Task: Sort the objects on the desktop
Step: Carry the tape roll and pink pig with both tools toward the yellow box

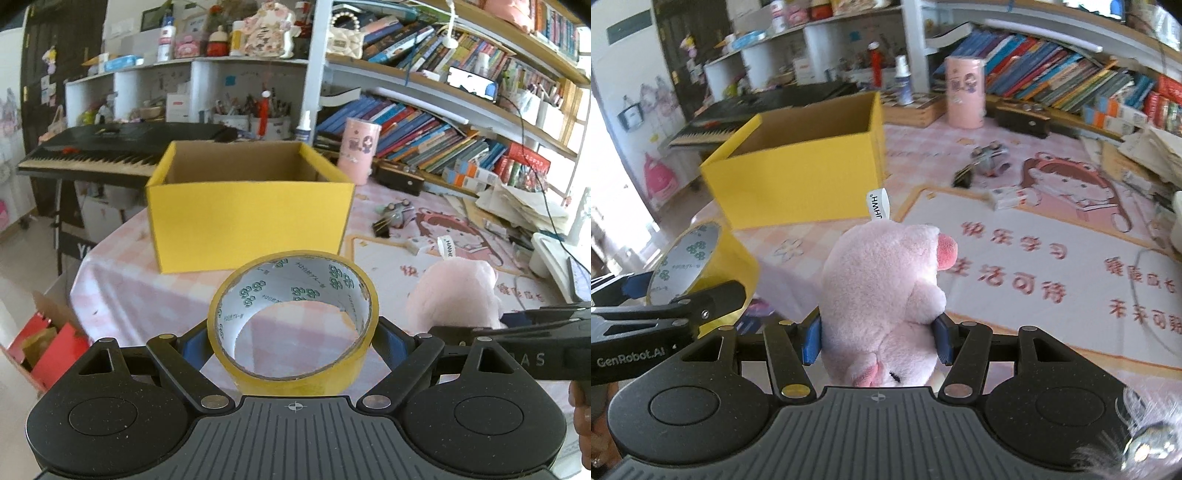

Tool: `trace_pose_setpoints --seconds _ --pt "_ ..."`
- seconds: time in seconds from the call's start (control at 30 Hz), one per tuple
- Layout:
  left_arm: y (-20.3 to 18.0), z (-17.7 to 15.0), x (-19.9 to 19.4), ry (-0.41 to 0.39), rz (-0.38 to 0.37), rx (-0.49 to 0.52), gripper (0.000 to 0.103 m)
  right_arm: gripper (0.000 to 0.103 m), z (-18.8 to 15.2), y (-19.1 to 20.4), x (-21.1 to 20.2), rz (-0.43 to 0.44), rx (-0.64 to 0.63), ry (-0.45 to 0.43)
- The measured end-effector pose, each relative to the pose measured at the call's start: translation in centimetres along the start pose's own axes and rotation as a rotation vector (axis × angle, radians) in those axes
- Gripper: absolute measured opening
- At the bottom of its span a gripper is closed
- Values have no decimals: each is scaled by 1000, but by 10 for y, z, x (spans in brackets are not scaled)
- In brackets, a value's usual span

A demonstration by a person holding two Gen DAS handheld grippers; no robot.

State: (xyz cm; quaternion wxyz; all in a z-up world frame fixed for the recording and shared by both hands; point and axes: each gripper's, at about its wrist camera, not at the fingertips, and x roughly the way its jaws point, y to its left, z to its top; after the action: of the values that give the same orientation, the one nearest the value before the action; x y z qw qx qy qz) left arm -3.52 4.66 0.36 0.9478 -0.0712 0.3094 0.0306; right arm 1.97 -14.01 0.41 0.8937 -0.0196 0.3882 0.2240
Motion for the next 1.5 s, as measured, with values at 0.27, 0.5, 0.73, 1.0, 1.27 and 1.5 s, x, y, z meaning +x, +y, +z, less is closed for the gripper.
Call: trace_pose_setpoints --seconds 0.27,0.5,0.73,1.0,1.27,1.5 --pt "23 -9 -13 1 50 -48 90 54 -4 30 9 66 -64 38" --pt "38 -9 -20 -14 88 -79 90 54 1 48 13 103 -113 36" --pt "45 -5 -20 -29 93 -84 90 54 6 55 16 108 -129 29" --pt "49 0 -18 -45 85 -80 90 54 13 59 16 99 -130 13" --pt "49 11 -18 -88 91 -65 90 54 26 59 15 94 -132 -29" --pt "45 34 -15 -154 91 -38 90 54 52 53 13 84 -129 -100"
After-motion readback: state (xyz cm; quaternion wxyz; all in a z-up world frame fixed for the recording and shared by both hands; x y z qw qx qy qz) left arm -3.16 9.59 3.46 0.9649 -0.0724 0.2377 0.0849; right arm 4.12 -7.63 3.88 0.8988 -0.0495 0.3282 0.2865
